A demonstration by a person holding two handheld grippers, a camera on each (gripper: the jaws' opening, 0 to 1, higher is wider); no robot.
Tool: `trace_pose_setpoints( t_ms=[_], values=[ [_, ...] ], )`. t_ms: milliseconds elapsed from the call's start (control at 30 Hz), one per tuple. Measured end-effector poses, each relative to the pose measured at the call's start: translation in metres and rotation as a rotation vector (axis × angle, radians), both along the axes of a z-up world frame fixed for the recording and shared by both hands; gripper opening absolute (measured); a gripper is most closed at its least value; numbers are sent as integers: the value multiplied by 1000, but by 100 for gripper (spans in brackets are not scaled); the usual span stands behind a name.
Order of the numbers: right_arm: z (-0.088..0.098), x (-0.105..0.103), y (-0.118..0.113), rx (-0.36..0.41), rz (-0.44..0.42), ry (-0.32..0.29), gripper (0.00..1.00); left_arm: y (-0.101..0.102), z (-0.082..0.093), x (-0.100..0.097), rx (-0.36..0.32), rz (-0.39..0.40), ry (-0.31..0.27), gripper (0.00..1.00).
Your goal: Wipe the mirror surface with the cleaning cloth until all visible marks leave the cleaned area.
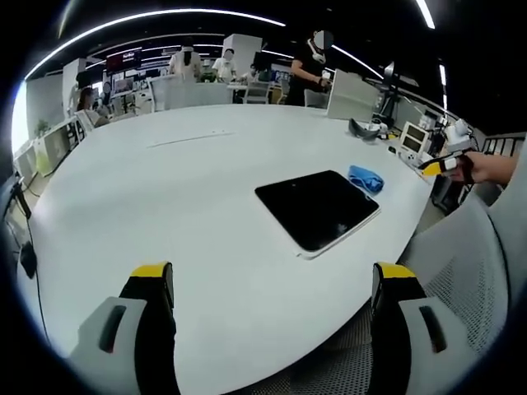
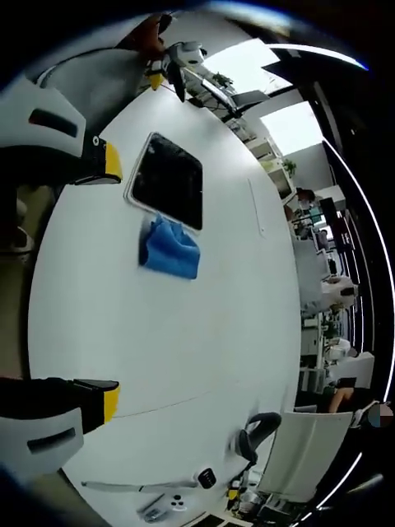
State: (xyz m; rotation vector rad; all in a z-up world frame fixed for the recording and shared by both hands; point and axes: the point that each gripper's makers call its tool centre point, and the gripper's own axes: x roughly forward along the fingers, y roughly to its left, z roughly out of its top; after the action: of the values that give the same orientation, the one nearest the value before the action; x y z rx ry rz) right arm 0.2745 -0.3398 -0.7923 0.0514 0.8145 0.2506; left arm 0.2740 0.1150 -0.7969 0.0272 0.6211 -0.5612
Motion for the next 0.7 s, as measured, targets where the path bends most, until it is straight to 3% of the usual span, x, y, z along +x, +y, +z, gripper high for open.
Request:
trace_pose_setpoints(
  t_ms=[233, 300, 400, 700],
  values=[
    [14, 28, 13, -14, 7, 49, 97, 2, -1, 1, -7, 9, 6, 99],
    [12, 29, 10, -55, 15, 108, 97, 3, -1, 0, -6, 10, 7, 99],
    [13, 44, 14, -57, 18, 145, 98, 4, -3, 0, -3, 12, 13, 99],
    [11, 85, 23, -98, 81, 209, 98, 8, -1, 4, 1, 30, -5, 99]
  ],
)
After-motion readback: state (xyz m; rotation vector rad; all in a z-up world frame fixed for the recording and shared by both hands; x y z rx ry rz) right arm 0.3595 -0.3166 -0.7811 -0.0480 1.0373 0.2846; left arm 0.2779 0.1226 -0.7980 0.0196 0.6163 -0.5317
